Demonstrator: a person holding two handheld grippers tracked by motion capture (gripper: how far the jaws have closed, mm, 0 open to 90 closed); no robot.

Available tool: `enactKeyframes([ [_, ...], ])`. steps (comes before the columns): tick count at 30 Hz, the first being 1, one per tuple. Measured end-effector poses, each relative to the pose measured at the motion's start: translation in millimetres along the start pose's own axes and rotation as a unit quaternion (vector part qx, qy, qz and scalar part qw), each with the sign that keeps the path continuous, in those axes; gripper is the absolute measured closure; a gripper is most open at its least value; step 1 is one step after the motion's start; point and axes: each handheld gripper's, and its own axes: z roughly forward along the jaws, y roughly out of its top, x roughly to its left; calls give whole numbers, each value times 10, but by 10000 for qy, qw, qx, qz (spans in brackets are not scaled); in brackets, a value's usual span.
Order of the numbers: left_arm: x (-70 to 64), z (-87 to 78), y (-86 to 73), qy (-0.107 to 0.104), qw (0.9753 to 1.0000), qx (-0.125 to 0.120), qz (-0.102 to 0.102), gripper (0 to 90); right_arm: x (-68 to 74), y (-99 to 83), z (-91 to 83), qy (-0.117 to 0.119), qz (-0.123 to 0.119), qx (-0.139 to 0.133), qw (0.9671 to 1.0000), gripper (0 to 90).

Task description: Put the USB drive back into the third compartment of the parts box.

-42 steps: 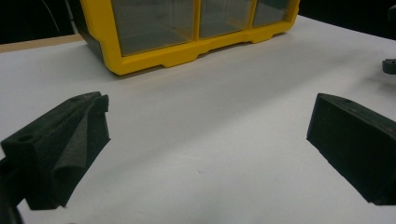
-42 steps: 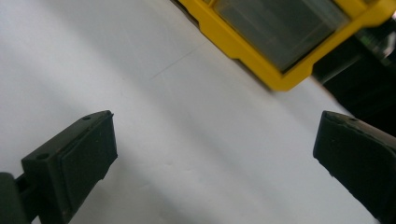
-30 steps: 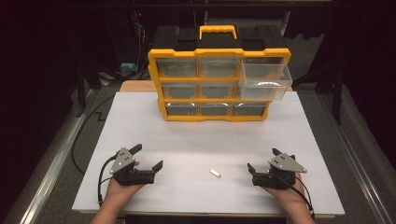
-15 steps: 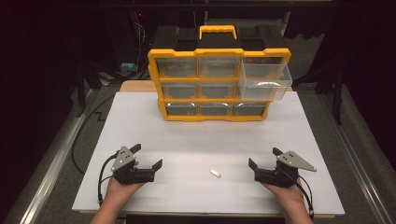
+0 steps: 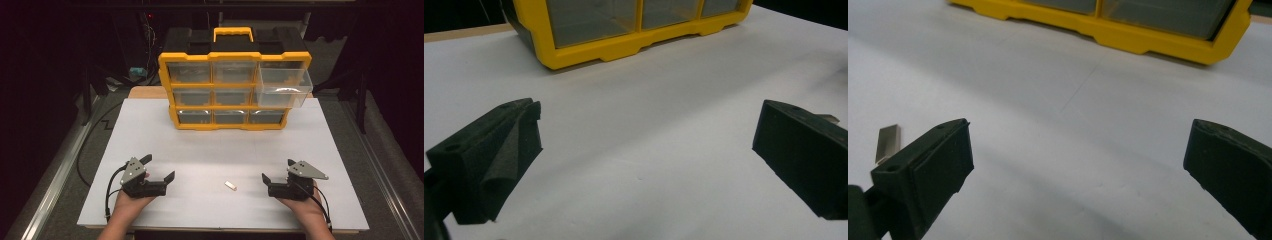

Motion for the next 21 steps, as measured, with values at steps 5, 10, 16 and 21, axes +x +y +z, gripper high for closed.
enactKeyframes([
  [5,4,-2,5,18,10000,-62,-13,4,18,-4,10,92,-124,251,9996,3],
  [10,19,-12,12,49,9999,-147,-46,4,29,-6,22,216,-118,410,9989,4],
  [16,12,7,16,8,9998,-180,-11,4,56,-2,32,374,-101,458,9982,3],
  [21,6,2,17,-30,9998,-192,32,4,120,11,50,478,-154,491,9975,4],
])
